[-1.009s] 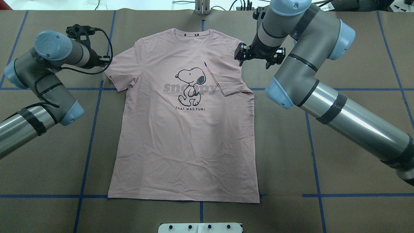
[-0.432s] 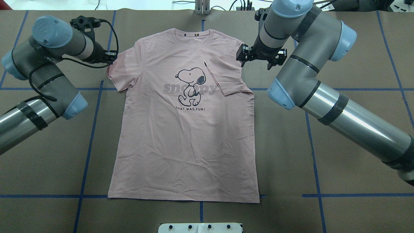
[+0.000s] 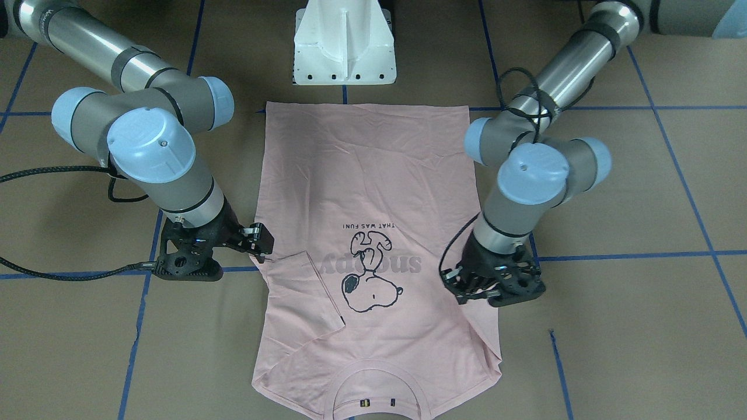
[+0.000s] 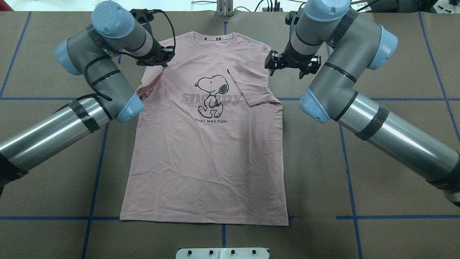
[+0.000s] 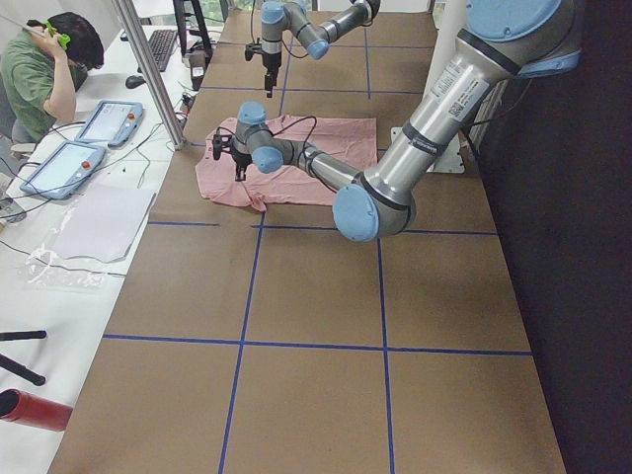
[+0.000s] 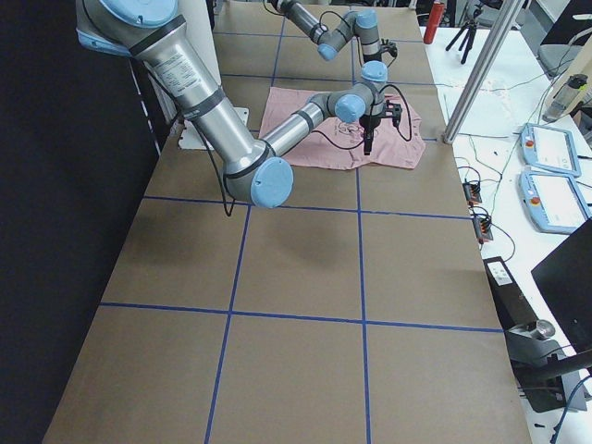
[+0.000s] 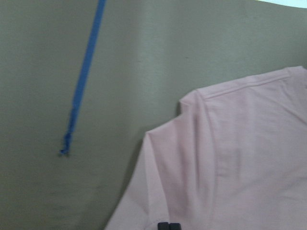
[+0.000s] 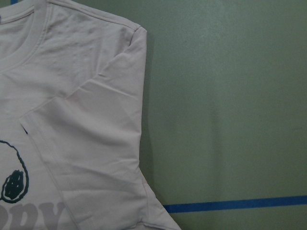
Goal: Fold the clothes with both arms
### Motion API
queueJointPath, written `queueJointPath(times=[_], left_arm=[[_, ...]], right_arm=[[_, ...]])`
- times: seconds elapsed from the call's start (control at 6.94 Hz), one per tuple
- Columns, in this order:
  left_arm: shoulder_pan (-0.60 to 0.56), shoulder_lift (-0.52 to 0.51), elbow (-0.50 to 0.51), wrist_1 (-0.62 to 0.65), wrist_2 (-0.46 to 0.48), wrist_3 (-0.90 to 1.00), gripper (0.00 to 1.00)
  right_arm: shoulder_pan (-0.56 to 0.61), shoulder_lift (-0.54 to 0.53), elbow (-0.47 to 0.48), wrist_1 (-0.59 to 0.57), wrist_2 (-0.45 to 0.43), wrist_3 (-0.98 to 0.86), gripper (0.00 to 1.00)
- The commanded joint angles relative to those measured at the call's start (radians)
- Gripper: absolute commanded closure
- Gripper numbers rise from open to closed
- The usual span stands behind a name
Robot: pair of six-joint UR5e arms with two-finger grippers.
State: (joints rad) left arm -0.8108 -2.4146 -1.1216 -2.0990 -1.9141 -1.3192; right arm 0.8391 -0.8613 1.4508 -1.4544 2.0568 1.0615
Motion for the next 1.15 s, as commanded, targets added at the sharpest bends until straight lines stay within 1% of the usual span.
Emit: queueJointPath(times=[0.0,0.29,0.43,0.72,0.86,1.01], left_arm=[[0.035,-0.155,0.164,-0.006,0.036,-0.083,1.00],[0.051,-0.143,0.204,-0.093,0.056,-0.081,1.00],[0.062,-0.121,0.197,-0.145,0.056,-0.069,0.01],[0.067,-0.110,0.134,-0.156,0.053,-0.075,0.00],[0.065,-0.068,0.059,-0.145,0.046,-0.075,0.00],[0.067,0.021,-0.068,-0.089,0.014,-0.068,0.00]], right_arm=[[0.000,-0.008,0.005,0.002,-0.003,0.003,0.00],[-0.003,-0.009,0.005,0.002,-0.004,0.003,0.00],[-0.005,-0.009,0.003,0.002,-0.004,0.005,0.00],[-0.006,-0.019,0.003,0.029,-0.004,0.008,0.00],[-0.015,-0.037,0.012,0.070,-0.007,0.018,0.00],[-0.052,-0.083,0.075,0.077,-0.007,0.044,0.00]])
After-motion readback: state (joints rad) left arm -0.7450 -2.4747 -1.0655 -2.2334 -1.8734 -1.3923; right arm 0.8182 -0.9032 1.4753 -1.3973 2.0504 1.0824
